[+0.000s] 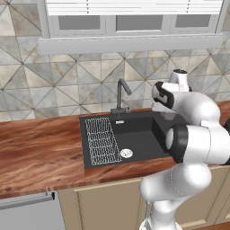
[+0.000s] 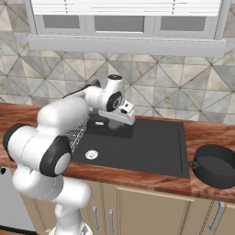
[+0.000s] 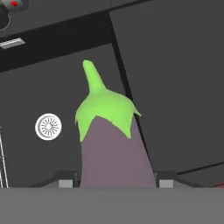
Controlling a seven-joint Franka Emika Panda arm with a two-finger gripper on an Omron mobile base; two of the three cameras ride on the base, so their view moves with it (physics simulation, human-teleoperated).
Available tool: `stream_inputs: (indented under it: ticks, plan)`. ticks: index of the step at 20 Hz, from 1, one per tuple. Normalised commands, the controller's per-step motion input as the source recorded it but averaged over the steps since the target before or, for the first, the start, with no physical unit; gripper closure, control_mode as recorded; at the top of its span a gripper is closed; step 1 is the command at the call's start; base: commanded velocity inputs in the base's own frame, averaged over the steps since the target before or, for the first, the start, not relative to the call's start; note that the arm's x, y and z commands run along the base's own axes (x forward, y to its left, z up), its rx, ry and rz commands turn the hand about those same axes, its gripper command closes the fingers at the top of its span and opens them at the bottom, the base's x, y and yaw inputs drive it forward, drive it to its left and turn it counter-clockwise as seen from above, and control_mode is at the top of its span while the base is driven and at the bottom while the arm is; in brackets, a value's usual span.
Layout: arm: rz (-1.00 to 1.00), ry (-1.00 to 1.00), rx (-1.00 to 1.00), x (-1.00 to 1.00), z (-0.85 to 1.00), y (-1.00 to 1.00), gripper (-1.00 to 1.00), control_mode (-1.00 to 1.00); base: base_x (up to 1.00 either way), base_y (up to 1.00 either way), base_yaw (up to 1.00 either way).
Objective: Dump the eggplant from the pot into the sink. Then turn on the water and wash the eggplant. Then turn off the water and put the eggplant back in the pot.
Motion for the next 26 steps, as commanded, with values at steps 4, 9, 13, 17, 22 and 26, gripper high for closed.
stream_inputs:
  ticks: [4,9,13,17,22,26]
  plan:
    - [-0.05,-0.01,-0.03,-0.36,0.98,-0.98,1.0,-1.0,0.0,0.0,0.0]
    - [-0.07,0.0,-0.05,-0.46,0.59,-1.0,1.0,-1.0,0.0,0.0,0.0]
    - [-0.08,-0.06,-0.13,-0.59,0.02,-0.99,1.0,-1.0,0.0,0.0,0.0]
    - [-0.1,-0.08,-0.16,-0.57,0.0,-0.99,1.0,-1.0,0.0,0.0,0.0]
    - [-0.08,-0.07,-0.09,-0.45,-0.01,-0.94,1.0,-1.0,0.0,0.0,0.0]
    - [-0.01,-0.09,0.0,-0.21,-0.16,-0.76,1.0,-1.0,0.0,0.0,0.0]
